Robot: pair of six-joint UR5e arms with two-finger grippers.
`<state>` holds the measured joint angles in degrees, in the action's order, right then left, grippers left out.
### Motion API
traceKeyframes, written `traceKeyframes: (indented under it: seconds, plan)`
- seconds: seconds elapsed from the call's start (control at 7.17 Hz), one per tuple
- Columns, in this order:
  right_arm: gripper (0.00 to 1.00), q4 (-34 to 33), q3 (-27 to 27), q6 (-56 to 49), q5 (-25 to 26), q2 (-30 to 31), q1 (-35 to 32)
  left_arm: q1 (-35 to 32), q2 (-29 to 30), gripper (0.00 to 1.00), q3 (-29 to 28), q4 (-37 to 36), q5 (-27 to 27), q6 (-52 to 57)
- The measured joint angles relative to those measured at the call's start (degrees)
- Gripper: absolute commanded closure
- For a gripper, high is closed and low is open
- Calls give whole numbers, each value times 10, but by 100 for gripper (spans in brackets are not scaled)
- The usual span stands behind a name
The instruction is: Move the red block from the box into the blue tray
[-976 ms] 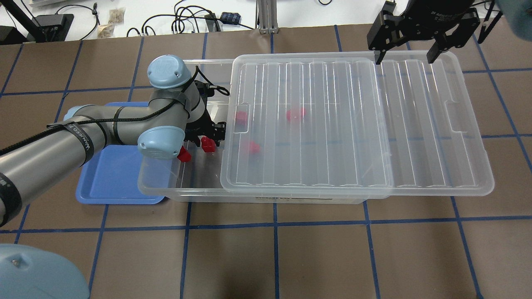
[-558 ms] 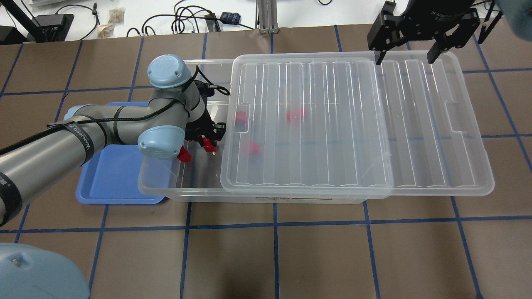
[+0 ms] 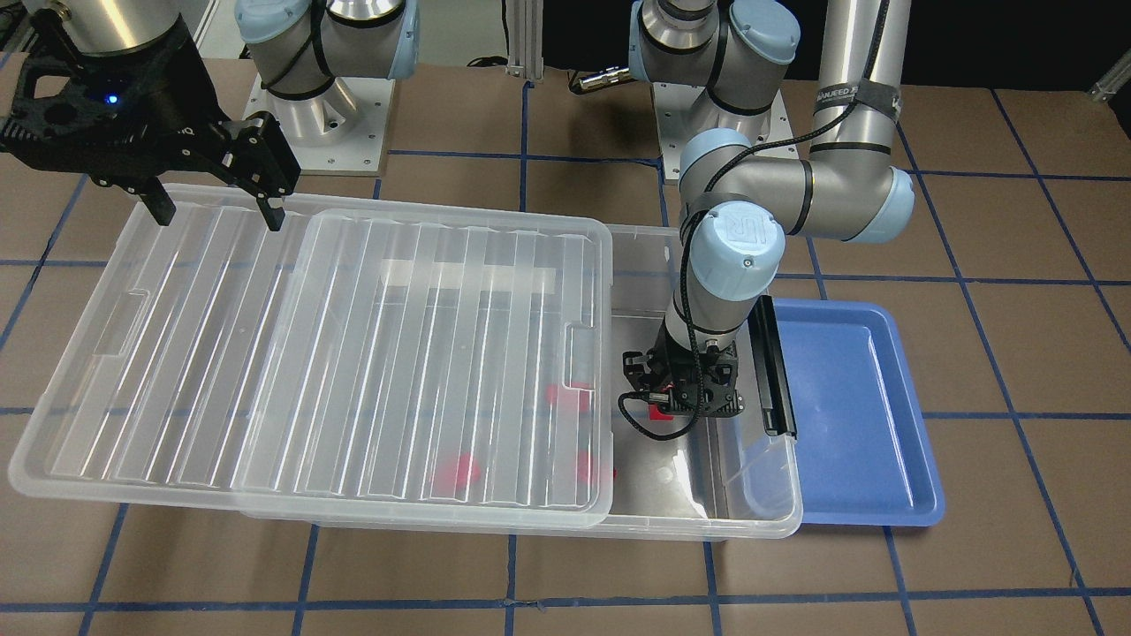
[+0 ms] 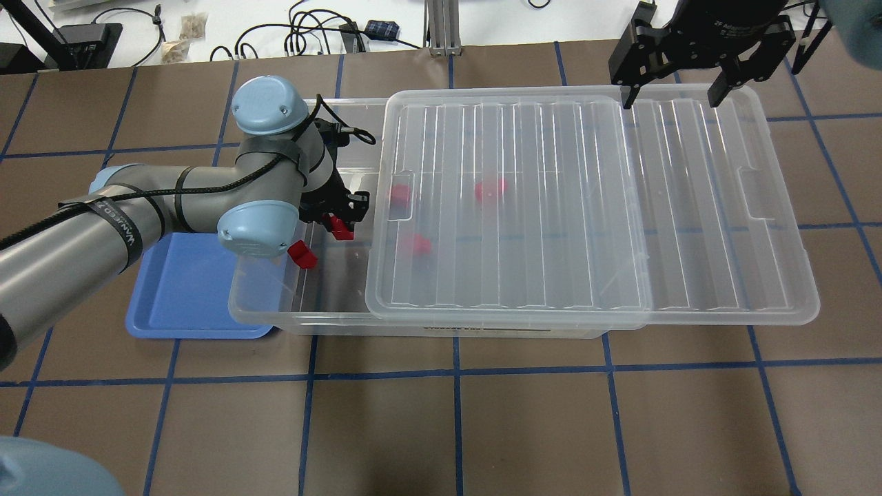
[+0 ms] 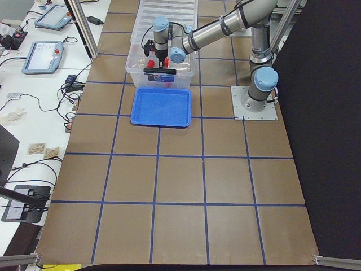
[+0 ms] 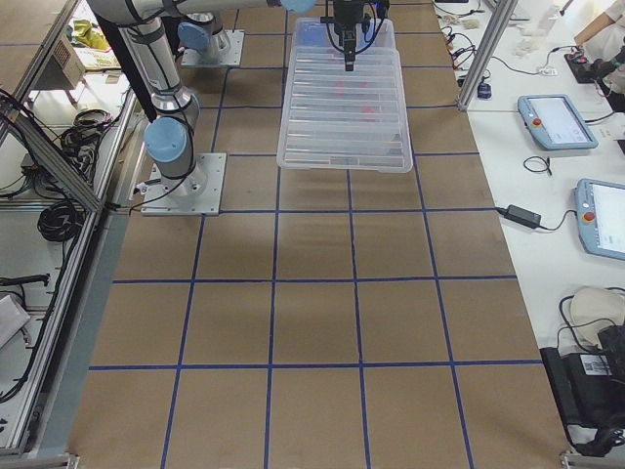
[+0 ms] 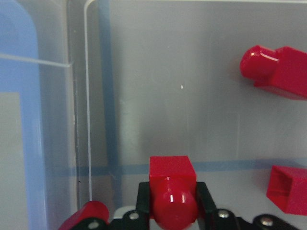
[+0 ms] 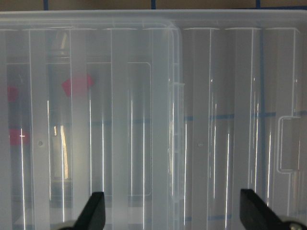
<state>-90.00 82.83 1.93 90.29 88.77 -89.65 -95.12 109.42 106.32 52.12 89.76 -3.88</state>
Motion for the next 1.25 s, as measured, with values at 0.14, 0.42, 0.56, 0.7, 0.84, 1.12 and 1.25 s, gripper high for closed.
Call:
traceKeyframes:
  seconds: [0.14,0.42,0.56,0.7,0.84,1.12,1.25]
  plan:
    - [0,0,0,0,0,0,0,0,-9,100,-8,22,1,-1]
    - [0,0,1,0,0,0,0,0,-31,100,-34,87,2,-2]
    - [0,0,1,0,0,0,0,-1,-44,100,-45,115,2,-2]
    - [0,0,1,0,0,0,0,0,-57,100,-58,143,1,-2]
    - [0,0,2,0,0,0,0,1,-71,100,-79,179,1,-2]
    - [0,-1,2,0,-2,0,0,26,-91,100,-132,251,0,-1]
    - [0,-2,2,0,-2,0,0,50,-99,100,-149,274,0,2]
